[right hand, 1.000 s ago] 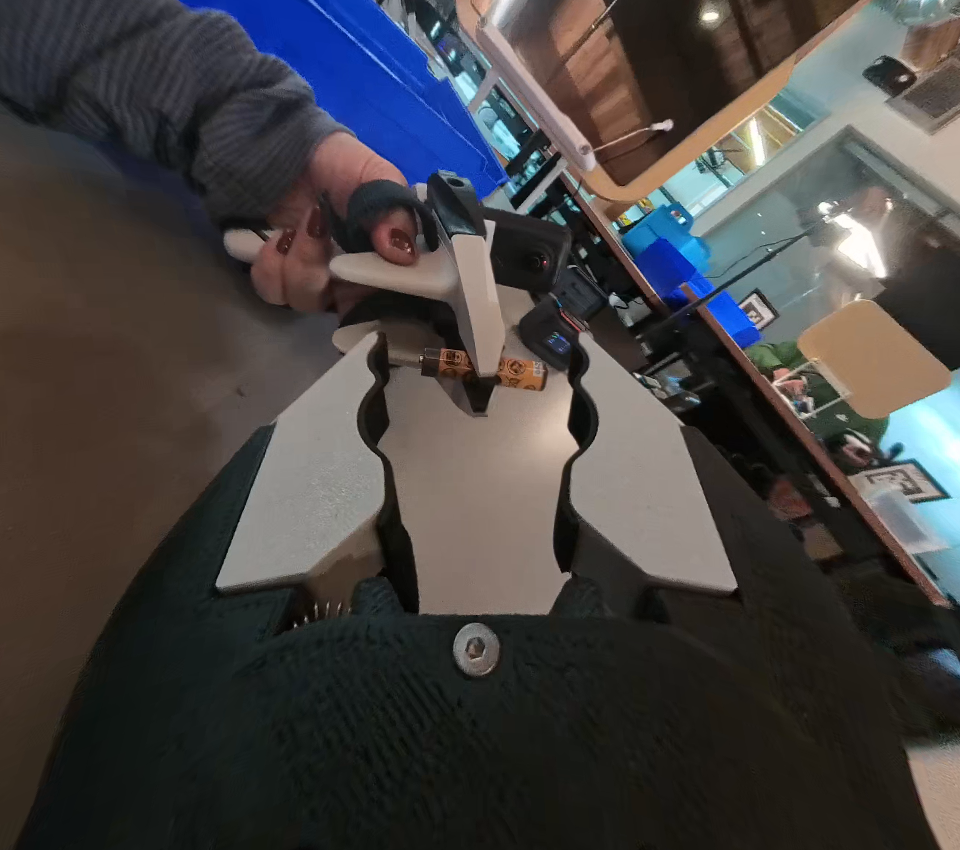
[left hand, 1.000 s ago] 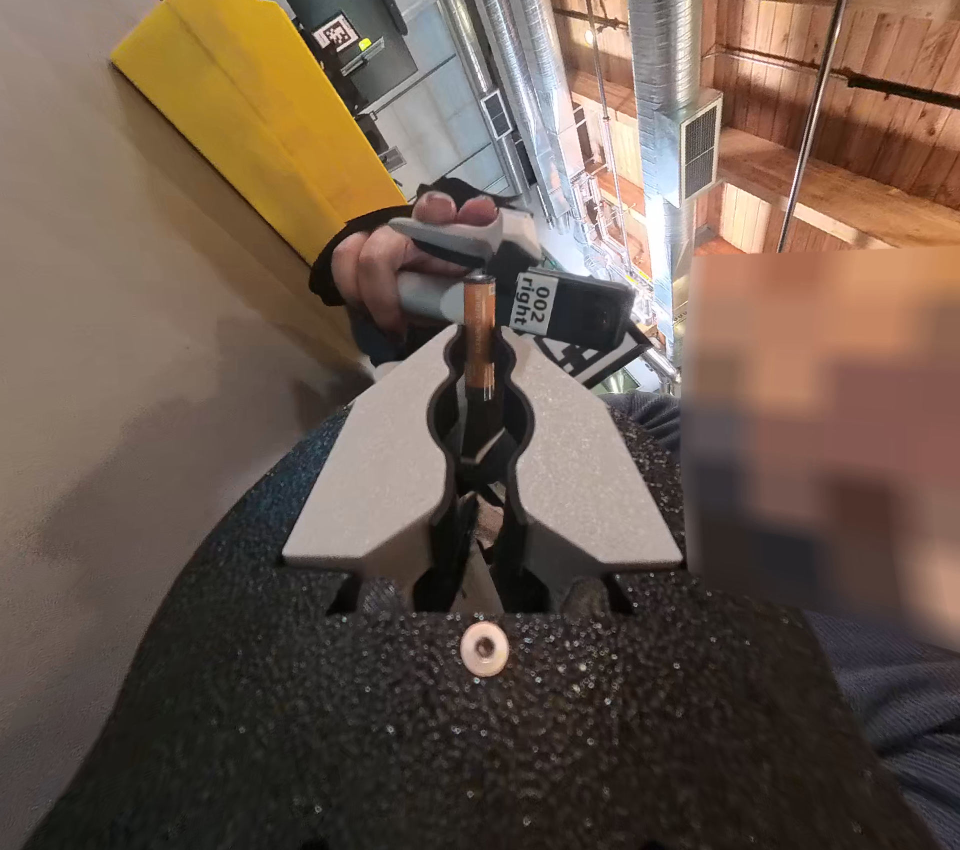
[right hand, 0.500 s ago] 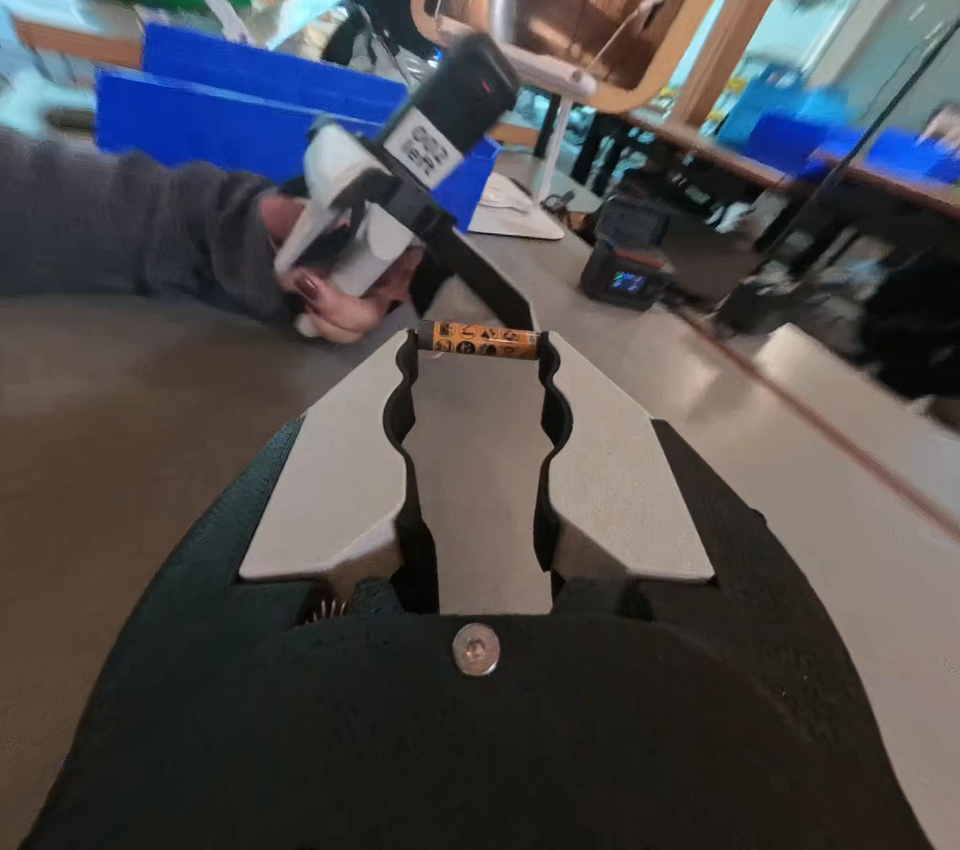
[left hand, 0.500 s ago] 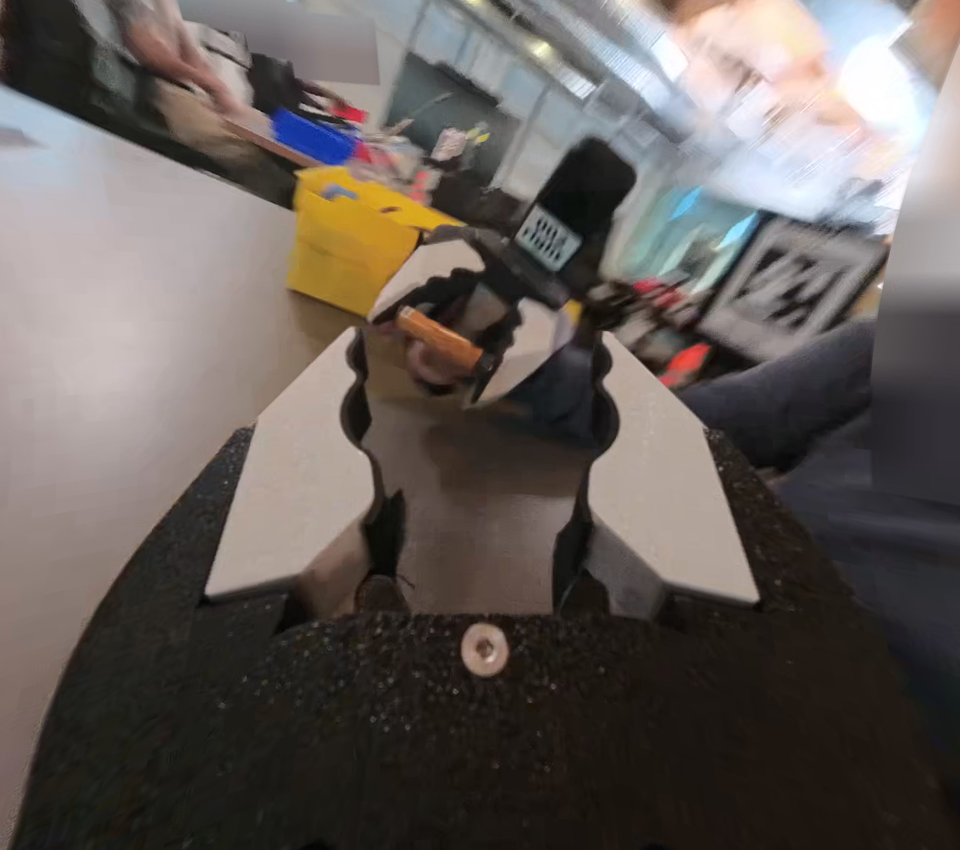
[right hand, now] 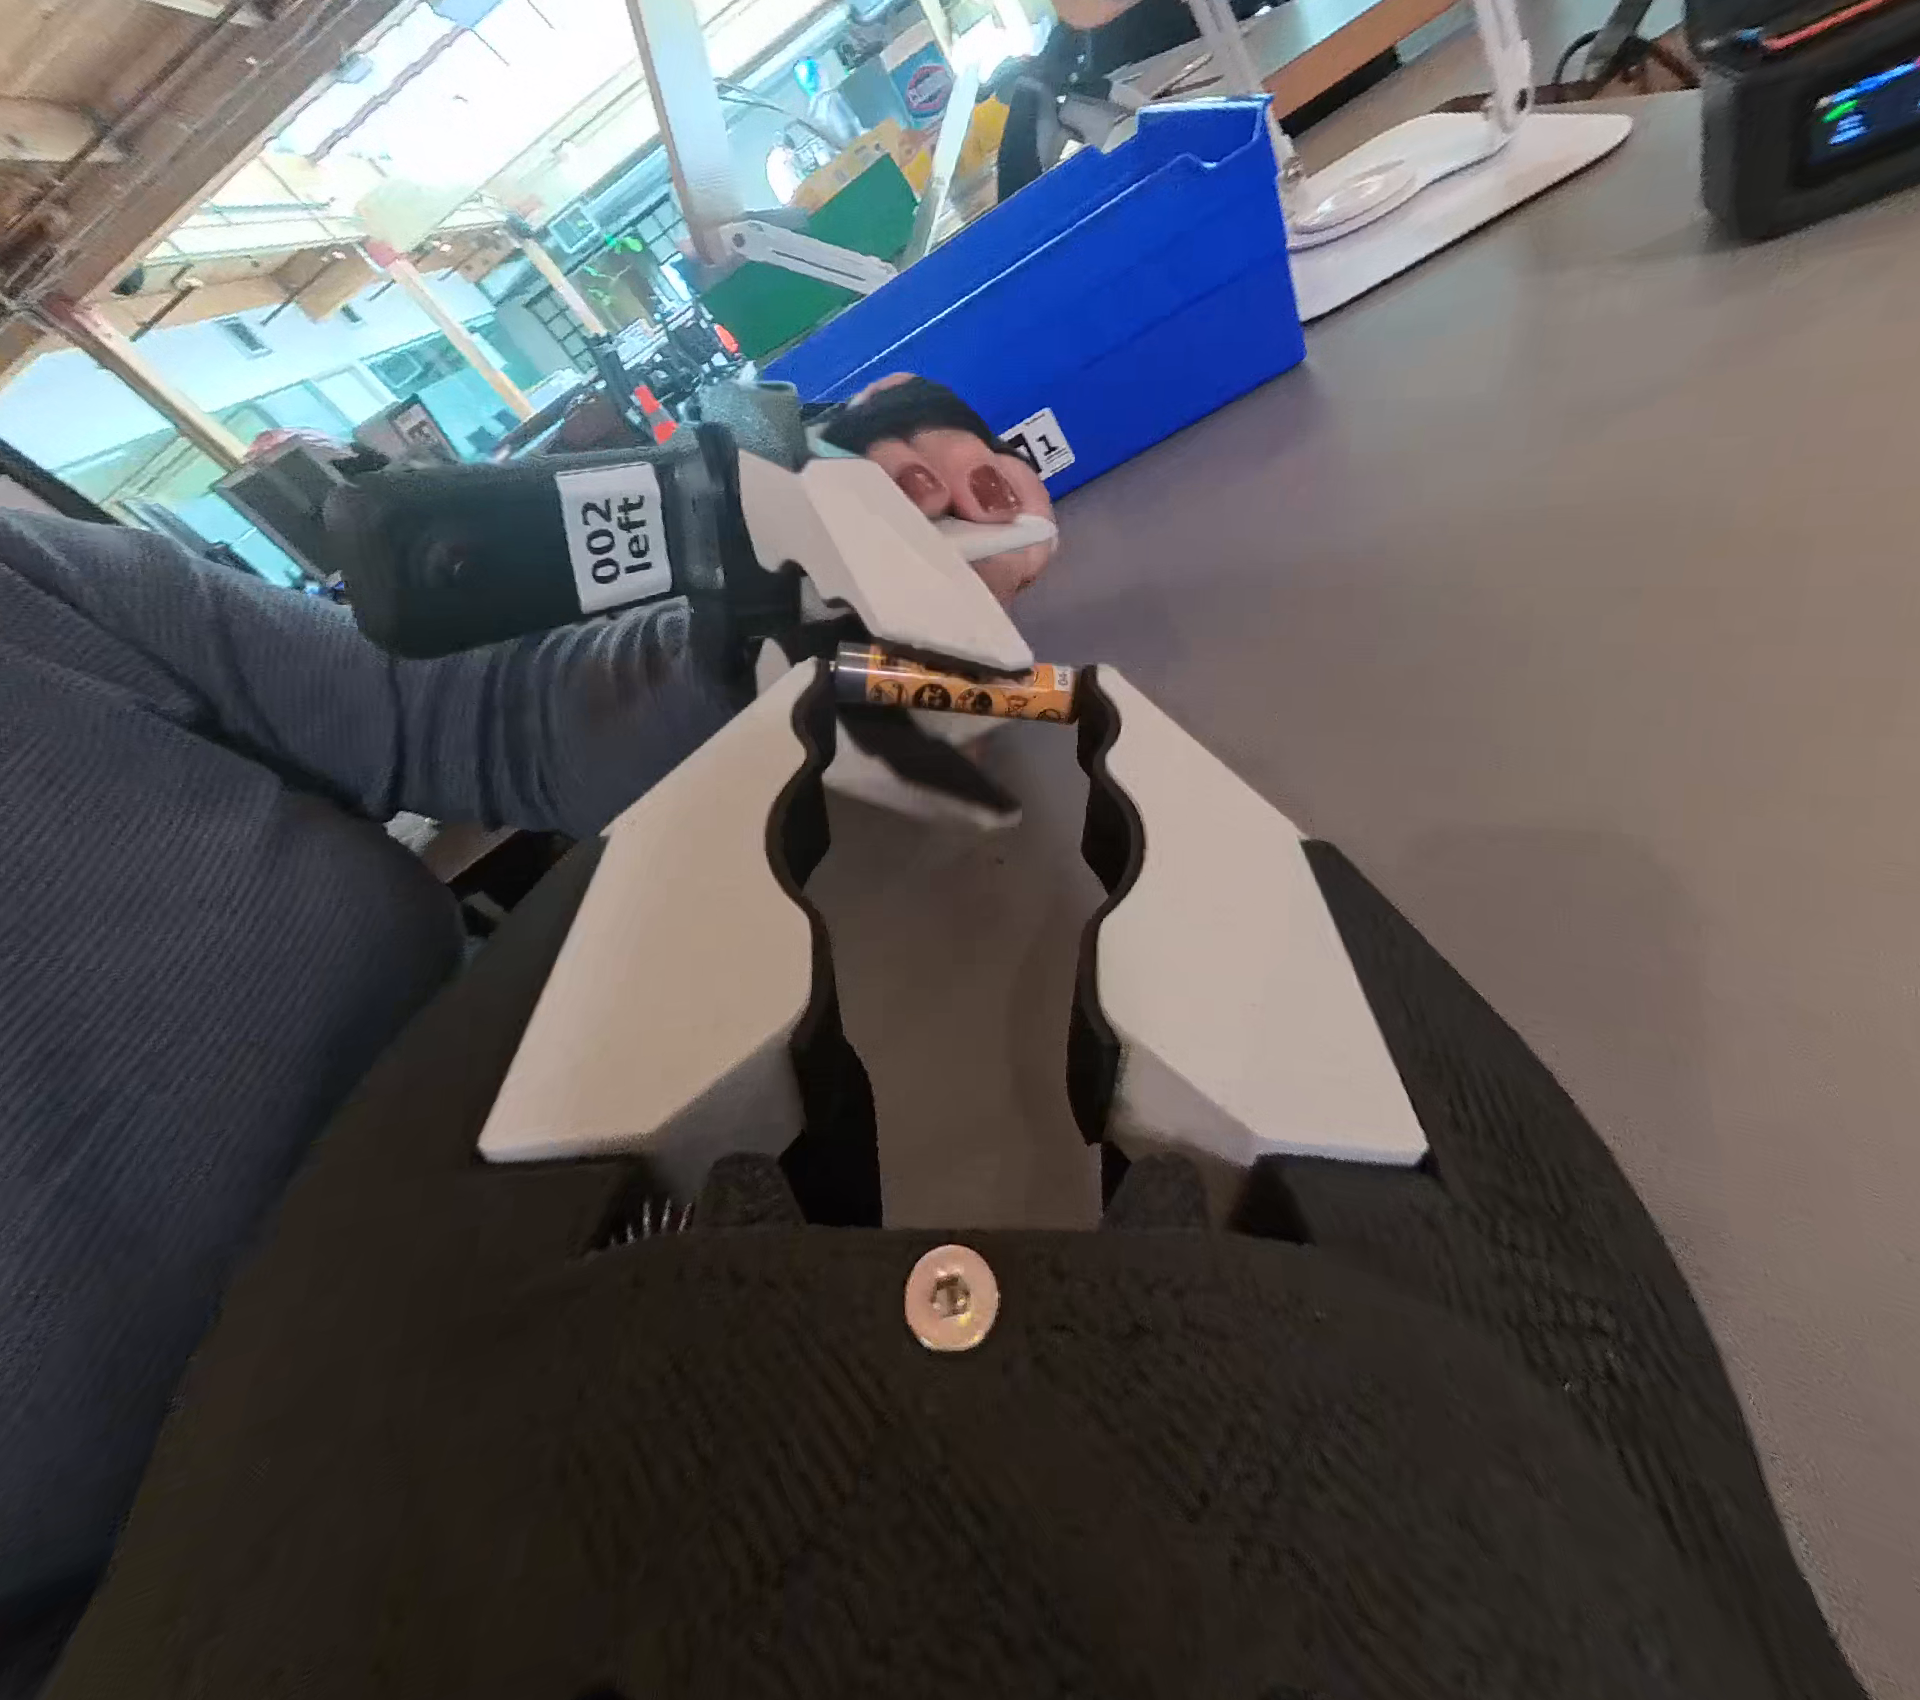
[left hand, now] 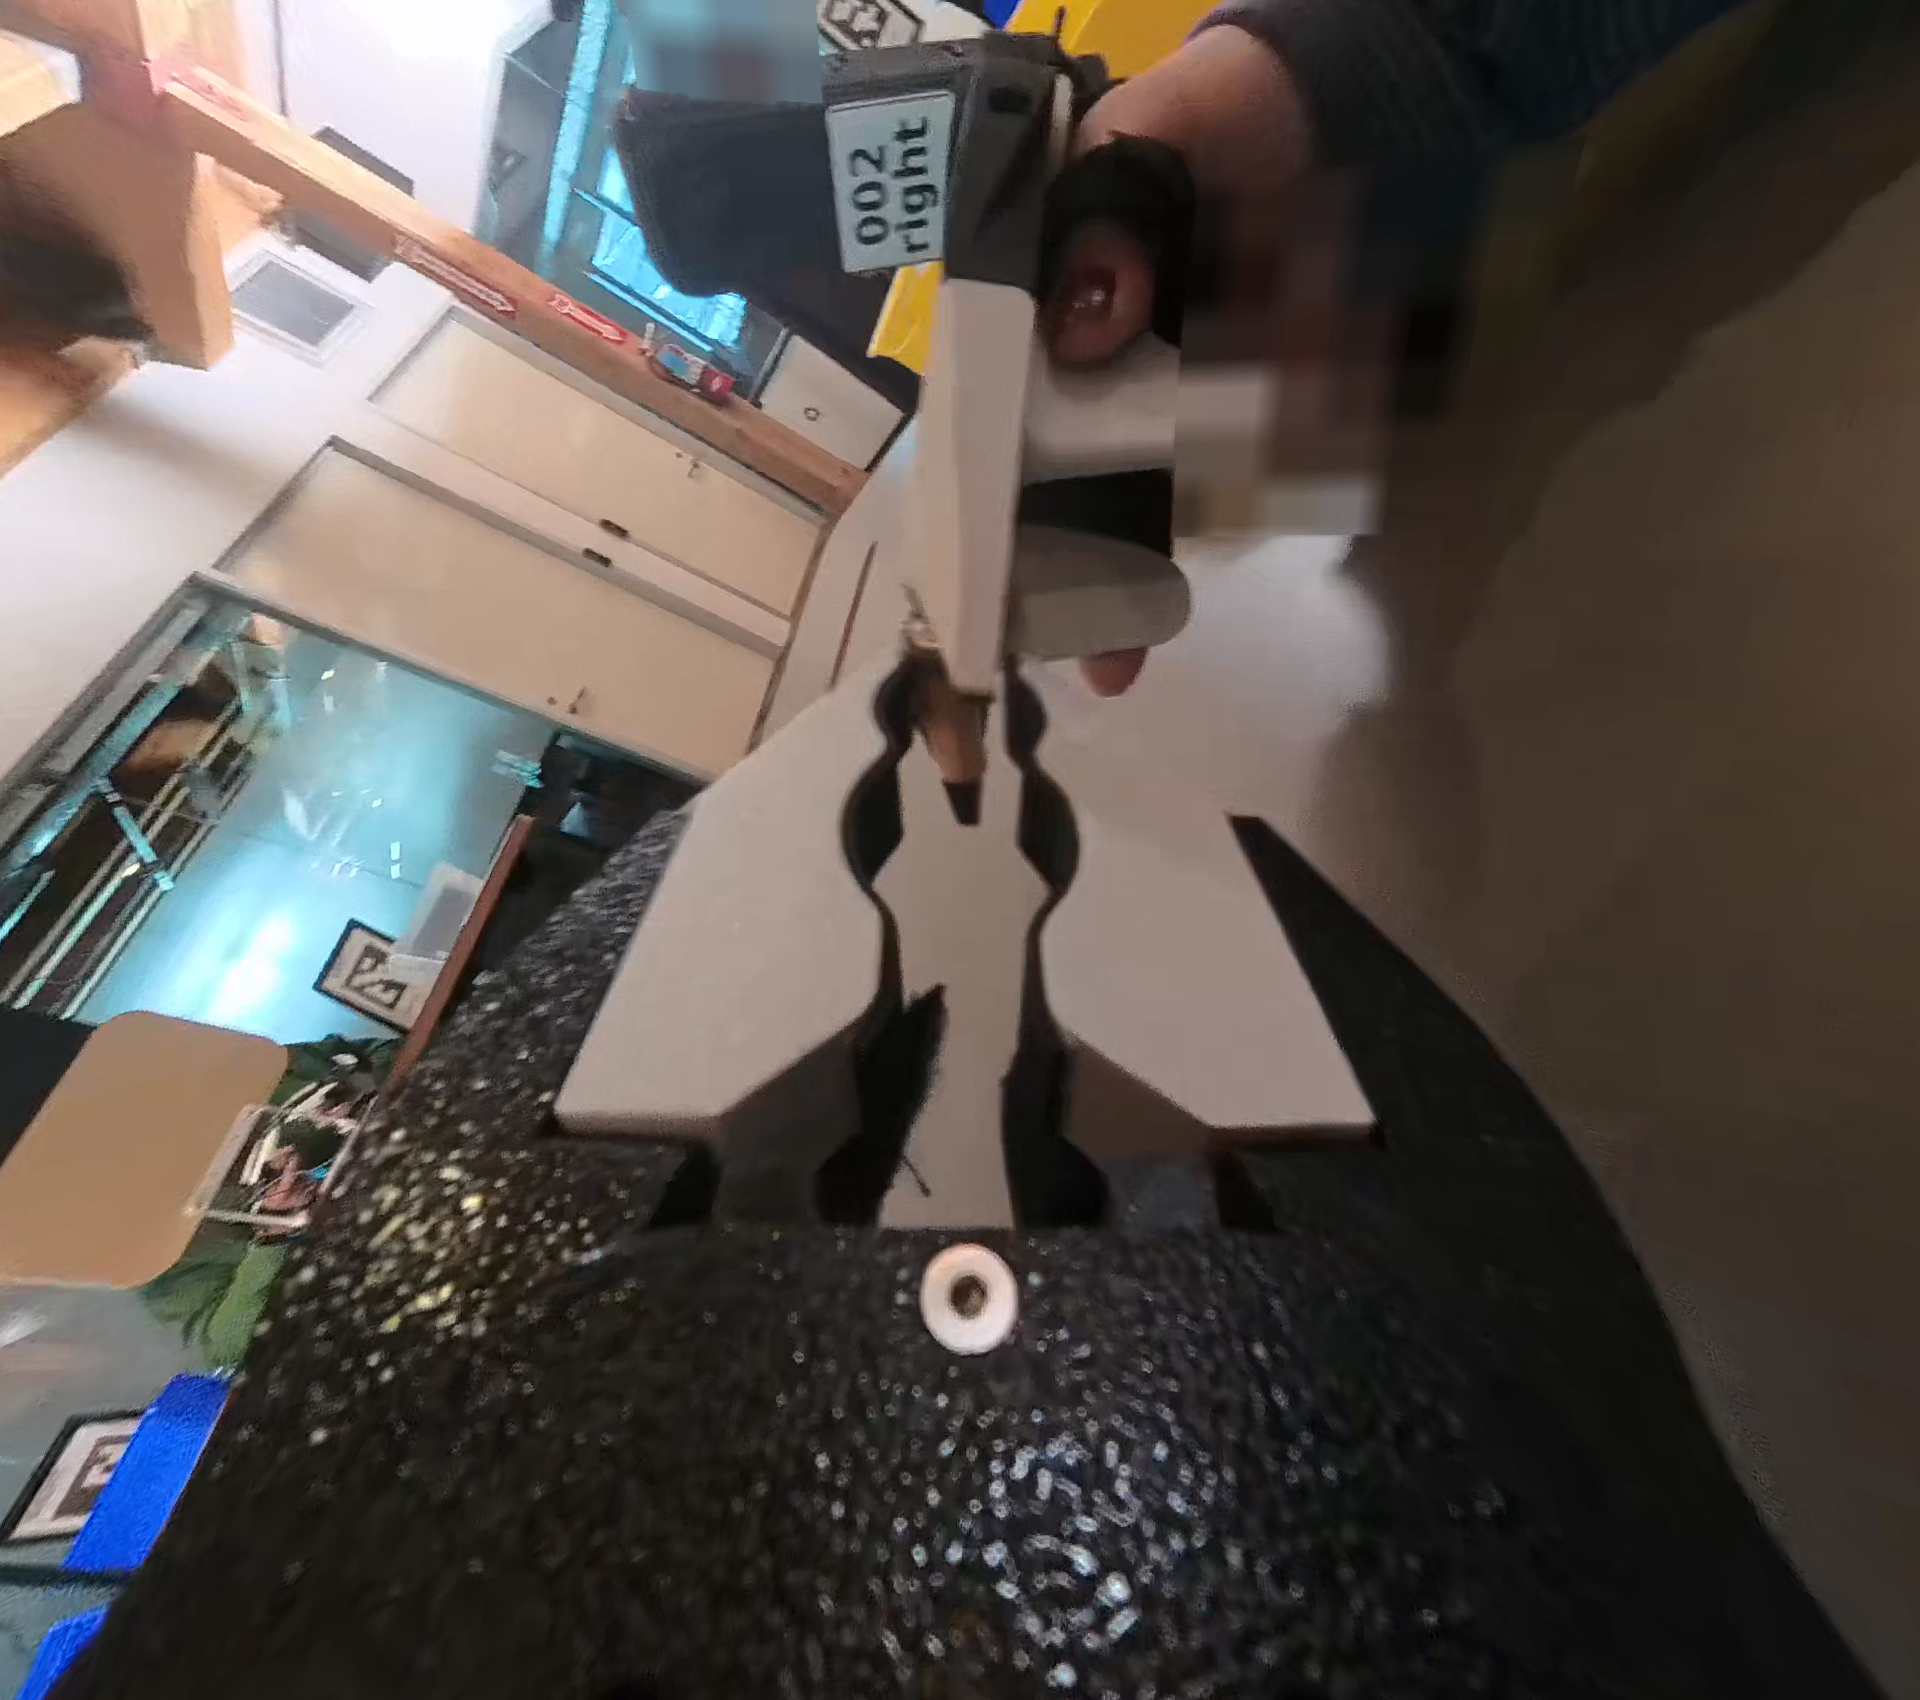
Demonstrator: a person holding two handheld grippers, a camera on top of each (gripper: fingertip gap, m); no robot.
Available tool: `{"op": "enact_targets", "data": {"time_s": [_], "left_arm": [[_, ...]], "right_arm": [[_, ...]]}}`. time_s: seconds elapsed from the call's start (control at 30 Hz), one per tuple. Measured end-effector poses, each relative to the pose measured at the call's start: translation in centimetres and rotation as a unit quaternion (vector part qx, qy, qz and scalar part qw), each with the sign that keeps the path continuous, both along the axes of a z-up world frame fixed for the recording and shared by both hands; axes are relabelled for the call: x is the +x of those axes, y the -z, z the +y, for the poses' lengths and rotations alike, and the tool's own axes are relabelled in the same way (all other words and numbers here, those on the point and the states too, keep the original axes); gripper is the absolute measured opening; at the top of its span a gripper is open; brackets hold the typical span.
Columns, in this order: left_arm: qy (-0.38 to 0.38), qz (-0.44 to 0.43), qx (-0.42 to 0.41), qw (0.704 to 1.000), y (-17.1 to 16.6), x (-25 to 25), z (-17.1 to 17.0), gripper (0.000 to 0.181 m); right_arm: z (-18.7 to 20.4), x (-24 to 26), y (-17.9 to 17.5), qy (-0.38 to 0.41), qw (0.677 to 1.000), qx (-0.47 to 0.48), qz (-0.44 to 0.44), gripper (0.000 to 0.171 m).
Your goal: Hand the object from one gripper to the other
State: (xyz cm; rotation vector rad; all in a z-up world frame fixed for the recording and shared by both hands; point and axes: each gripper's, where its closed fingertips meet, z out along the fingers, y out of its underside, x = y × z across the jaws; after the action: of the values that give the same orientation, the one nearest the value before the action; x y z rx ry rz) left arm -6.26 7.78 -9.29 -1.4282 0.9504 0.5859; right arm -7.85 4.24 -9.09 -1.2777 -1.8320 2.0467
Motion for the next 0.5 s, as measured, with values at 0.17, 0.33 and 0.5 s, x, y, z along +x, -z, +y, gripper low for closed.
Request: {"op": "enact_targets", "data": {"time_s": [0.17, 0.33, 0.5], "left_arm": [[-0.039, -0.104, -0.014, 0.994, -1.1, -2.1, 0.4, 0.007], [0.047, -0.454, -0.026, 0.890, -4.9, -4.5, -0.4, 0.007], [0.184, -0.733, -0.062, 0.651, -7.2, -5.3, -0.7, 0.007]], "right_arm": [[0.4, -0.9, -1.1, 0.045, 0.996, 0.029, 0.071, 0.054], [2.2, -1.5, -3.1, 0.164, 0.933, 0.213, 0.238, 0.070], [2.2, -1.5, -5.3, 0.298, 0.720, 0.472, 0.412, 0.036]]}}
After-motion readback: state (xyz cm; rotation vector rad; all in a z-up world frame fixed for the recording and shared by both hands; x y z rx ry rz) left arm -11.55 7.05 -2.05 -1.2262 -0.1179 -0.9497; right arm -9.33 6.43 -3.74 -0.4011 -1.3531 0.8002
